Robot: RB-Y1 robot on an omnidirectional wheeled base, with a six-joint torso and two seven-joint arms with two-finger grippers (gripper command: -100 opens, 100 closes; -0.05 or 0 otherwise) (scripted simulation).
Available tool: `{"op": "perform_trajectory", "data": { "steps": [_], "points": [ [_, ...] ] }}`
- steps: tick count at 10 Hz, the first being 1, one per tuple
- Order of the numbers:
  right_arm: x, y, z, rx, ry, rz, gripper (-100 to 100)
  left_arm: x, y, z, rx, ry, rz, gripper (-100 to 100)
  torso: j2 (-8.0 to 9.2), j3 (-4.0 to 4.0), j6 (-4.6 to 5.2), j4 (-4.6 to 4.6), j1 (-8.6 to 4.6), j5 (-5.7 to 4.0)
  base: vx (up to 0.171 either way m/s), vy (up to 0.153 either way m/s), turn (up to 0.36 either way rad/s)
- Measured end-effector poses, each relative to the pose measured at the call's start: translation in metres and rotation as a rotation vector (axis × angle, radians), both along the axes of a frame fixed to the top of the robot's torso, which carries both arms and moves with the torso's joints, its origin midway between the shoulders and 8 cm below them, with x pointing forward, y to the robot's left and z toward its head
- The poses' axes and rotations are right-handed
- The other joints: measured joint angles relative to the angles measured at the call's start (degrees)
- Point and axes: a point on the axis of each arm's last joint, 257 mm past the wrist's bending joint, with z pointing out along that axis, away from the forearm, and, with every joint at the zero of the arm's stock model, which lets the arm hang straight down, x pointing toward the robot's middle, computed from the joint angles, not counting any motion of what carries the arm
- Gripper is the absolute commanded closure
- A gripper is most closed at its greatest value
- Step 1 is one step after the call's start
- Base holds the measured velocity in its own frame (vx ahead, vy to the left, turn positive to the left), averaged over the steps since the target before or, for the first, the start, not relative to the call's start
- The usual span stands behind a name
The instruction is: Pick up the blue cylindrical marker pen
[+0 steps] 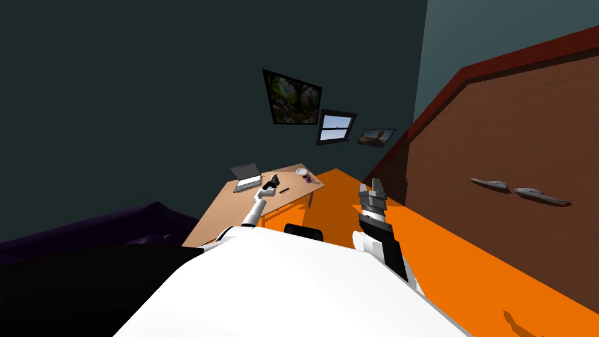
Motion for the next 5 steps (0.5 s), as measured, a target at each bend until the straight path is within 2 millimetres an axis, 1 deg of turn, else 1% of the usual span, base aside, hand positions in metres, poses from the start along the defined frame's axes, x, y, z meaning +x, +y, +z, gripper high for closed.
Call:
{"op": "perform_trajectory", "data": {
  "steps": [3,4,5],
  "points": [
    [0.000,0.000,0.000,0.000,0.000,0.000,0,-0.010,0.006,-0.033,-0.044,0.096,0.032,-100,0.03,0.01,-0.03,0.00,0.00,0.00,0.028,-0.018,-0.084],
    [0.000,0.000,0.000,0.000,0.000,0.000,0,-0.008,0.013,-0.040,-0.061,0.127,0.045,-100,0.00,0.00,0.00,0.00,-0.02,-0.01,0.022,-0.014,-0.060],
    [0.000,0.000,0.000,0.000,0.000,0.000,0,-0.013,0.016,-0.050,-0.074,0.157,0.056,-100,0.04,0.02,-0.03,0.00,0.00,0.00,0.026,-0.023,-0.107]
  ]
}}
